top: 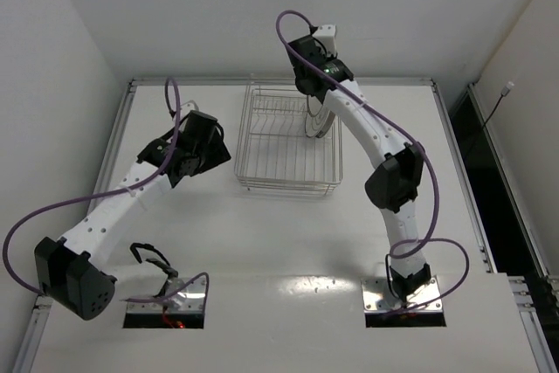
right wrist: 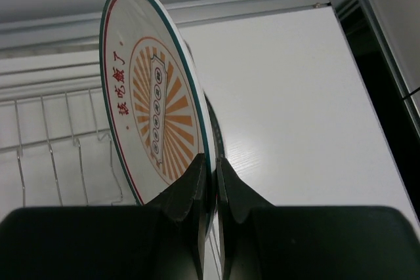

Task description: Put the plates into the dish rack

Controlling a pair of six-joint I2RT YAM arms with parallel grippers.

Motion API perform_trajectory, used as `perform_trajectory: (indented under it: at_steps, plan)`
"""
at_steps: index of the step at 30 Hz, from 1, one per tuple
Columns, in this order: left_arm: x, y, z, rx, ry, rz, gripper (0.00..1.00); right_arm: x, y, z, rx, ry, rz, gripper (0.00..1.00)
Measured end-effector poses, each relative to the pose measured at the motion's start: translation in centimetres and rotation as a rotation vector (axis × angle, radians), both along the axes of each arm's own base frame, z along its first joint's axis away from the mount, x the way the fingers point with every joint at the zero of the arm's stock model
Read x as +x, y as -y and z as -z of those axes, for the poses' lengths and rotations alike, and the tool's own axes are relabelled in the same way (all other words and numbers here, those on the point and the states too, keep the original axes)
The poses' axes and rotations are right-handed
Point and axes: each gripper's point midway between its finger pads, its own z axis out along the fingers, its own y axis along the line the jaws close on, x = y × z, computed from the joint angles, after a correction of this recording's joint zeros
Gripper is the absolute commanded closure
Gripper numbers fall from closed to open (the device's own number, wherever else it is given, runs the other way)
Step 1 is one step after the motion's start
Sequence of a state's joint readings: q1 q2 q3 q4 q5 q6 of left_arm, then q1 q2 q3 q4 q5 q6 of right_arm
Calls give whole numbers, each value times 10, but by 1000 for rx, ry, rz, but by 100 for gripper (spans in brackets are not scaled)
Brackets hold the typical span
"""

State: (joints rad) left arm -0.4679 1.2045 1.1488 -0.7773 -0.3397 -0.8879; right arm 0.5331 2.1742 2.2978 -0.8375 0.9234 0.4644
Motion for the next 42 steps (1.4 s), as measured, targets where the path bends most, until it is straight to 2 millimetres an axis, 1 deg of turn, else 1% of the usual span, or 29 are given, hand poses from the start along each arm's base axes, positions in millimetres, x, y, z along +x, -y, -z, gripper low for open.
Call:
perform_trajectory:
  at_steps: [3,6,8,14,16,19,22,25,27,29,30,32,33,34,36,38,39,41,42]
  plan:
    - [6,4,2,16,-11,10,44,6,-6,26,-13,-45,-10,100]
    - [9,5,2,21,-14,16,44,9,-8,41,-27,-69,-11,100]
    - [9,6,2,25,-15,17,44,11,-9,44,-27,-72,-11,100]
    - [10,6,2,32,-16,25,44,12,-14,46,-21,-62,-13,100]
    - [10,6,2,33,-17,30,44,14,-16,53,-22,-68,-13,100]
    - [10,7,4,38,-23,38,44,15,-25,70,-21,-85,-18,100]
    - [12,9,7,38,-29,45,44,12,-34,87,-33,-112,-31,100]
    - [19,14,13,37,-27,55,44,5,-43,89,-47,-121,-45,94]
    - [25,19,21,36,-39,65,44,-1,-46,92,-55,-142,-52,84]
    - [31,24,35,42,-69,76,44,-9,-49,101,-55,-180,-69,80]
    - [33,26,43,49,-90,80,44,-13,-50,107,-57,-202,-78,74]
    - [36,30,58,62,-132,89,44,-23,-49,120,-56,-249,-94,67]
    - [38,31,64,69,-147,92,44,-28,-46,123,-57,-269,-98,60]
    - [39,32,69,71,-157,95,44,-33,-44,124,-54,-285,-101,57]
    - [42,35,73,74,-167,102,44,-40,-42,116,-38,-294,-114,51]
    - [47,37,73,73,-163,107,44,-48,-38,96,-9,-280,-123,47]
    - [49,39,72,72,-158,111,46,-52,-36,82,9,-264,-130,46]
    - [55,44,72,71,-149,121,49,-64,-32,46,66,-213,-153,38]
    - [57,46,73,70,-148,127,51,-70,-28,27,96,-188,-164,31]
